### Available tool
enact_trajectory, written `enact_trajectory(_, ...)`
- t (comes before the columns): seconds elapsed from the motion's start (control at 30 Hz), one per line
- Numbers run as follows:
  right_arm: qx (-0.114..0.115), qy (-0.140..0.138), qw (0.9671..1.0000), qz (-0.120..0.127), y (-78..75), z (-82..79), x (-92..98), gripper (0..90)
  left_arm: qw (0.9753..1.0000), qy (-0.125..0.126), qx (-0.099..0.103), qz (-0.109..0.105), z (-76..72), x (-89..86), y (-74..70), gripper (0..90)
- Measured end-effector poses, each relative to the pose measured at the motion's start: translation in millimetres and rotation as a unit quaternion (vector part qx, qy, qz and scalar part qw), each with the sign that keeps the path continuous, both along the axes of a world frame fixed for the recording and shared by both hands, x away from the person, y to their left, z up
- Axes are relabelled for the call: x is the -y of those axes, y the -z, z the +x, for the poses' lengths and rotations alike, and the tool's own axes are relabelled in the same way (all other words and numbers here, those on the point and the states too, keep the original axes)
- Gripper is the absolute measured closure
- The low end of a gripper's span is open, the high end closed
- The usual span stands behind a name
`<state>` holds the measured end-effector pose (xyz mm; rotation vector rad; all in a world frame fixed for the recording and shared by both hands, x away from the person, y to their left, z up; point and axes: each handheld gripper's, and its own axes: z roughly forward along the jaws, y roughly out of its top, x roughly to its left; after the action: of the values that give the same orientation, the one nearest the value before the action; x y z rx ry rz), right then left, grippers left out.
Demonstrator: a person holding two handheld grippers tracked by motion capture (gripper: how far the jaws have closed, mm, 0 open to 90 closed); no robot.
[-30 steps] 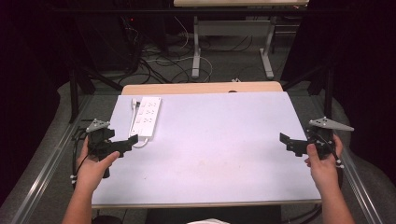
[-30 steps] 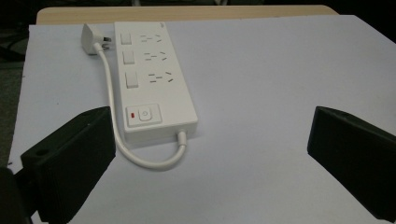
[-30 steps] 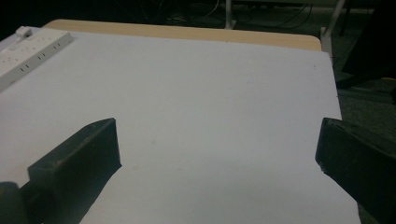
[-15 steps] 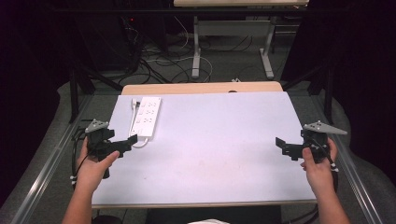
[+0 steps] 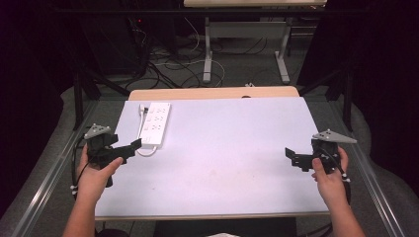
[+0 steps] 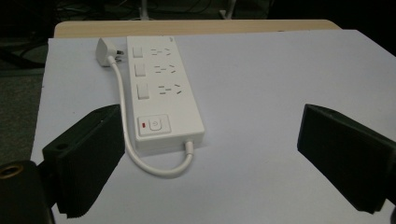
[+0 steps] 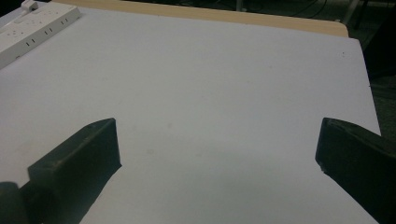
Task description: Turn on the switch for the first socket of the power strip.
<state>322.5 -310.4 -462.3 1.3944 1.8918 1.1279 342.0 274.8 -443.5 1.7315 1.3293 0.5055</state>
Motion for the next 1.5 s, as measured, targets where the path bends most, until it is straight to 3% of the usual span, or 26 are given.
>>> enact_trajectory(0.2,-0.003,0.001,1.0,0.004,-2.3,-2.4,1.2,0.0,0.9999,-0.004,-0.006,0.008,8.3,1.1,-0.9,15.7)
enact_trajectory(1.03,-0.005,0.002,1.0,0.006,1.9,-2.0,3.5,0.0,0.9991,-0.001,-0.014,0.041,46.9,11.8,-23.1,20.6)
enact_trajectory(1.5,-0.012,0.007,0.9998,0.016,3.4,-1.7,4.3,0.0,0.999,-0.013,-0.016,0.038,67.7,8.7,-33.8,26.6)
